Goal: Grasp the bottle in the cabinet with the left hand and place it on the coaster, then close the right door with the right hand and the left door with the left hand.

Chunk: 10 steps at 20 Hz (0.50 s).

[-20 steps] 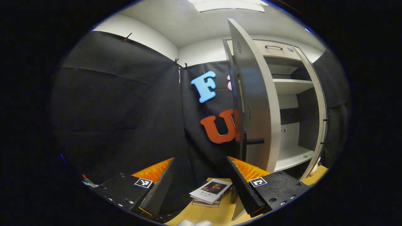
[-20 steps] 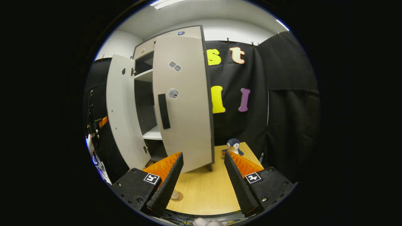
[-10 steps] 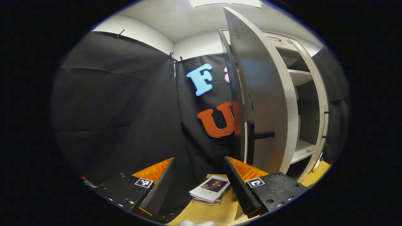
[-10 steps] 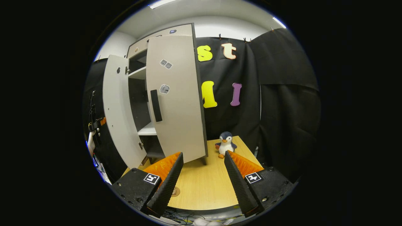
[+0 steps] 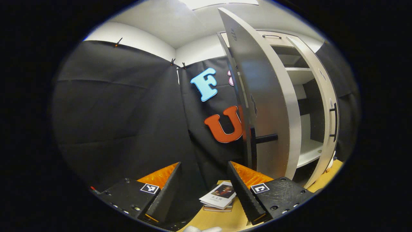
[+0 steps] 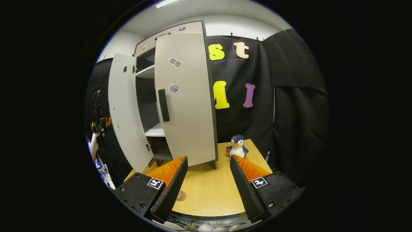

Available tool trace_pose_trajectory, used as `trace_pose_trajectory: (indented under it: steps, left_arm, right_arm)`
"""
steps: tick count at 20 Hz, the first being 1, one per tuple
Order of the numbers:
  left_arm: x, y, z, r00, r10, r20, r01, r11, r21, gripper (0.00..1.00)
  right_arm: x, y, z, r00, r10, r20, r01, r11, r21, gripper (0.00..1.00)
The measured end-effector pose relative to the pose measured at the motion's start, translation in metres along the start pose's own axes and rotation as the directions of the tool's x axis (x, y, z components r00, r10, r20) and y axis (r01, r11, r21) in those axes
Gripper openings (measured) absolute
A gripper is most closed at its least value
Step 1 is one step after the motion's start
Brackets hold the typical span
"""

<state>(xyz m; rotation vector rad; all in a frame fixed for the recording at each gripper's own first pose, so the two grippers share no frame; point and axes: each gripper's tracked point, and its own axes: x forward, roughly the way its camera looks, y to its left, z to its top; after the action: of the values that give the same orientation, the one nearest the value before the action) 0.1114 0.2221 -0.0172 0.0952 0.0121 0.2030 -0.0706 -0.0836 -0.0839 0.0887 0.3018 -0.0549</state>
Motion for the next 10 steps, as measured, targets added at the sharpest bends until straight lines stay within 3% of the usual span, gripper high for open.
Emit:
trace_pose_trajectory:
  steps: [6,10]
  left_arm:
    - [-0.009,-0.018,0.0,1.0,0.004,0.0,-0.004,0.999,-0.034,0.88]
    - [-0.013,-0.047,0.005,0.999,-0.044,0.014,0.045,0.998,-0.048,0.91]
  right_arm:
    - [0.005,-0.014,0.005,1.0,0.018,0.0,-0.018,1.0,-0.001,0.81]
    - [0.012,-0.02,0.009,1.0,0.029,0.001,-0.029,0.999,-0.017,0.81]
